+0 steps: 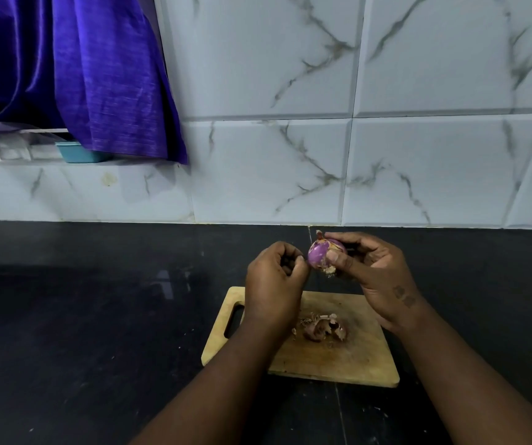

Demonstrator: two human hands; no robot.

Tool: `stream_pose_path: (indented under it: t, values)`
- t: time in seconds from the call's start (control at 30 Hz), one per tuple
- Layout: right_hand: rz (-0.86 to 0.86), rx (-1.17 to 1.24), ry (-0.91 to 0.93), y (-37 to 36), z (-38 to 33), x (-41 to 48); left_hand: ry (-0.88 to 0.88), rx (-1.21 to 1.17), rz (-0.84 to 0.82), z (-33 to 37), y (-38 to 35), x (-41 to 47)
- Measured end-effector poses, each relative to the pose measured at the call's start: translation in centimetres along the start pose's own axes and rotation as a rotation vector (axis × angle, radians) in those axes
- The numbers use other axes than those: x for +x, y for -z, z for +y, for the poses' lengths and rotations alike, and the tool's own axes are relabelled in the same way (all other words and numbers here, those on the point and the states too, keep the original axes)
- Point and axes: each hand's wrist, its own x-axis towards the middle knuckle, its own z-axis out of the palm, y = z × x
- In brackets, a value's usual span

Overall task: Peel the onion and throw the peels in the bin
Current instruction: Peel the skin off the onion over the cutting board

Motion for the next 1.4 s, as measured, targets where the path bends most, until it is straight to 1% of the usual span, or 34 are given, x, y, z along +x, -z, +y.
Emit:
stream_pose_path:
  t: [0.07,0.13,0.2,0.3,0.37,0.4,0.47,0.53,0.6,0.67,0.97,1.17,1.23,1.3,1.4]
  values:
    - [0.0,0.063,-0.033,0.1,-0.2,0.0,0.055,0.08,-0.128,-0.1,0.1,0.0]
    - [-0.011,0.123,-0.071,0.2,-0.3,0.0,0.06,0.195,-0.252,0.0,0.3,-0.1]
    - [-0.032,0.116,-0.098,0.1,-0.2,0.0,0.048,0.243,-0.295,0.4,0.5,-0.3]
    - [-0.048,0.093,-0.116,0.0,0.0,-0.1,0.05,0.255,-0.262,0.5,0.8,-0.2]
    - [-0.051,0.084,-0.124,-0.1,0.1,-0.1,0.037,0.219,-0.191,0.3,0.8,-0.1]
    - [-0.049,0.079,-0.126,0.0,0.1,-0.1,0.04,0.142,-0.146,0.2,0.7,0.0]
    - [-0.041,0.072,-0.131,0.0,0.3,0.0,0.05,-0.14,-0.077,0.3,0.6,0.1]
    - [-0.038,0.075,-0.137,0.0,0.4,0.0,0.062,-0.412,-0.072,0.4,0.4,0.4]
    - [-0.048,0.054,-0.129,-0.1,0.5,0.0,0.078,-0.547,-0.111,0.3,0.2,0.6]
    - [-0.055,0.038,-0.127,-0.2,0.5,-0.1,0.095,-0.619,-0.142,0.2,0.1,0.6]
    - [-0.101,0.015,-0.168,-0.4,0.5,-0.2,0.123,-0.658,-0.134,0.3,0.1,0.6]
    - [-0.11,0.065,-0.201,-0.8,0.4,-0.4,0.12,-0.653,-0.139,0.3,0.3,0.6]
    - [-0.112,0.034,-0.18,-0.9,0.2,-0.5,0.094,-0.651,-0.124,0.4,0.3,0.5]
    - [-0.117,-0.034,-0.115,-1.3,0.0,-0.7,0.083,-0.65,-0.101,0.5,0.1,0.4]
    - [-0.107,-0.125,-0.012,-2.0,-0.1,-0.9,0.131,-0.666,-0.061,0.7,-0.1,0.2]
